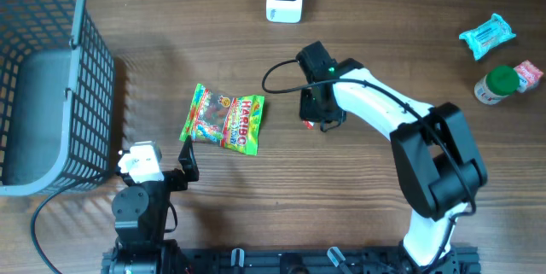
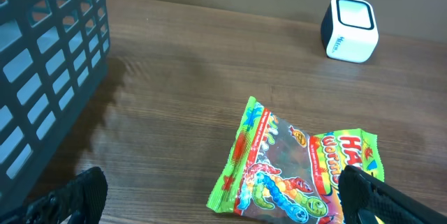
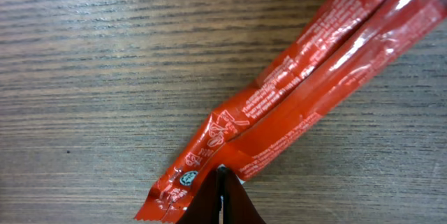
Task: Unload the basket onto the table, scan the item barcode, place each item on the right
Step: 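Lift the Nescafe stick with the right gripper toward the scanner, then hold the Nescafe stick under the scanner with the right gripper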
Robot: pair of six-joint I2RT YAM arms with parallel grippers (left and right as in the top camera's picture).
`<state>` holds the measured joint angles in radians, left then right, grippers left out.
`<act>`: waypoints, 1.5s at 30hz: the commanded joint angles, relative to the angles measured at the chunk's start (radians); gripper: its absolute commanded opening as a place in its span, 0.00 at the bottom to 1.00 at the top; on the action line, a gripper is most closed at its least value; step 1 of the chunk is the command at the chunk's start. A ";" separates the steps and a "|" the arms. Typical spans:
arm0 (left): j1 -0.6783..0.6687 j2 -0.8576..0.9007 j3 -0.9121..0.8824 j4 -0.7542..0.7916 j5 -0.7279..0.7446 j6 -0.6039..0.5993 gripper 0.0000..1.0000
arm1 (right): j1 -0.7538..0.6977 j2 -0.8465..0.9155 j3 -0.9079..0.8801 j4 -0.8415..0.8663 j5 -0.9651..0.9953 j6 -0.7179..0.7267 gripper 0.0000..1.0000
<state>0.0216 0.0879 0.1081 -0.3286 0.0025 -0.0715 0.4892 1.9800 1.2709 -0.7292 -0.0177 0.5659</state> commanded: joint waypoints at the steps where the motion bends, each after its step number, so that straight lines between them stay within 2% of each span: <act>1: -0.004 -0.002 -0.008 0.004 0.012 0.015 1.00 | 0.000 0.026 -0.092 0.059 0.017 -0.005 0.04; 4: -0.004 -0.002 -0.008 0.004 0.012 0.016 1.00 | 0.000 0.007 -0.055 0.015 0.001 -0.016 0.04; 7: -0.004 -0.002 -0.008 0.004 0.012 0.015 1.00 | 0.000 -0.062 0.035 -0.105 -0.029 -0.011 0.04; 8: -0.004 -0.002 -0.008 0.004 0.012 0.015 1.00 | -0.001 -0.087 0.071 -0.147 -0.029 0.004 0.21; 9: -0.004 -0.002 -0.008 0.004 0.012 0.016 1.00 | -0.004 -0.116 0.108 -0.185 -0.029 0.045 0.62; 10: -0.004 -0.002 -0.008 0.004 0.012 0.015 1.00 | -0.011 -0.147 0.142 -0.219 -0.030 0.124 0.91; 11: -0.004 -0.002 -0.008 0.004 0.012 0.016 1.00 | -0.015 -0.164 0.156 -0.228 -0.032 0.176 1.00; 13: -0.004 -0.002 -0.008 0.004 0.012 0.015 1.00 | -0.025 -0.184 0.158 -0.213 -0.032 0.267 1.00; 16: -0.004 -0.002 -0.008 0.004 0.012 0.016 1.00 | -0.023 -0.179 0.147 -0.166 -0.048 0.271 1.00; 19: -0.004 -0.002 -0.008 0.004 0.012 0.015 1.00 | -0.023 -0.170 0.139 -0.116 0.025 0.277 0.97; 20: -0.004 -0.002 -0.008 0.004 0.012 0.015 1.00 | -0.024 -0.159 0.139 -0.130 0.024 0.324 0.97; 22: -0.004 -0.002 -0.008 0.004 0.012 0.015 1.00 | -0.025 -0.105 0.139 -0.181 0.041 0.394 0.91; 25: -0.004 -0.002 -0.008 0.004 0.012 0.015 1.00 | -0.027 -0.002 0.166 -0.211 0.077 0.412 0.82; 29: -0.004 -0.002 -0.008 0.004 0.012 0.016 1.00 | -0.027 0.116 0.278 -0.278 0.077 0.437 0.76; 32: -0.004 -0.002 -0.008 0.004 0.012 0.015 1.00 | -0.027 0.166 0.283 -0.329 0.085 0.489 0.64; 41: -0.004 -0.002 -0.008 0.004 0.012 0.016 1.00 | -0.069 0.256 0.282 -0.330 0.186 0.480 0.67; 42: -0.004 -0.002 -0.008 0.004 0.012 0.015 1.00 | -0.078 0.259 0.282 -0.331 0.186 0.479 0.63; 44: -0.004 -0.002 -0.008 0.004 0.012 0.016 1.00 | -0.097 0.262 0.279 -0.332 0.150 0.454 0.41; 45: -0.004 -0.002 -0.008 0.004 0.012 0.016 1.00 | -0.098 0.266 0.277 -0.333 0.132 0.454 0.34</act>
<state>0.0216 0.0879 0.1081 -0.3286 0.0025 -0.0711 0.4183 2.1715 1.5681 -1.0580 0.0982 1.0306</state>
